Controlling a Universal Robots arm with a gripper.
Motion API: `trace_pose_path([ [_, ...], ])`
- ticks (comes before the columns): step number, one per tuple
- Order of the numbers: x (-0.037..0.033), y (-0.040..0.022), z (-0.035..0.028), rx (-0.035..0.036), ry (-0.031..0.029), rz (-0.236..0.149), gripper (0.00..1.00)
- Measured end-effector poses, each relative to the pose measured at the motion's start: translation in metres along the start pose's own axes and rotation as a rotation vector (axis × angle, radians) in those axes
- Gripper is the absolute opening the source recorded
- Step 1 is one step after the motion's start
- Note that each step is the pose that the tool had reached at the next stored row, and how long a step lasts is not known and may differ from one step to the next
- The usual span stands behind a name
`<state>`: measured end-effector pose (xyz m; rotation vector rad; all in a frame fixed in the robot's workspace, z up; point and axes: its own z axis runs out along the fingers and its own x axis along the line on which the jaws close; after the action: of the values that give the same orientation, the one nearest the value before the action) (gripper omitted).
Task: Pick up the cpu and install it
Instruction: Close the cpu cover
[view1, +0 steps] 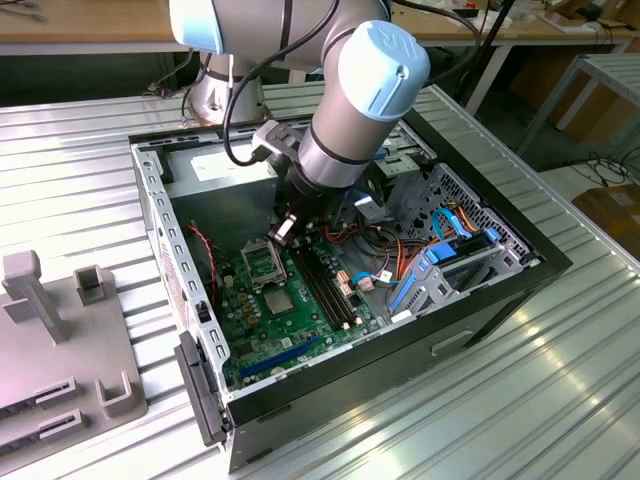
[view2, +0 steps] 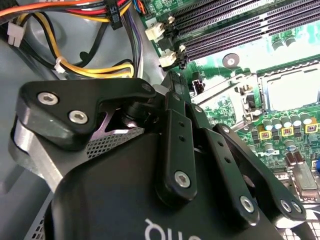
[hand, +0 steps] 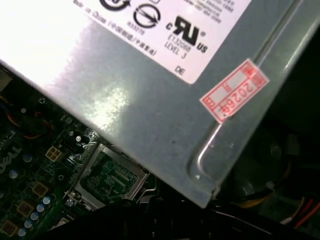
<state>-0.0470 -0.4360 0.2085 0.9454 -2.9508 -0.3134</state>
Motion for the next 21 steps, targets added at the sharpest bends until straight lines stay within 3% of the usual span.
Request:
trace_pose_path([
  [6, 0.0000, 0.0002, -0.0022, 0.0155, 0.0115, 0.000, 0.11],
  [21, 0.0013, 0.0013, -0.0130, 0.0183, 0.0152, -0.008, 0.11],
])
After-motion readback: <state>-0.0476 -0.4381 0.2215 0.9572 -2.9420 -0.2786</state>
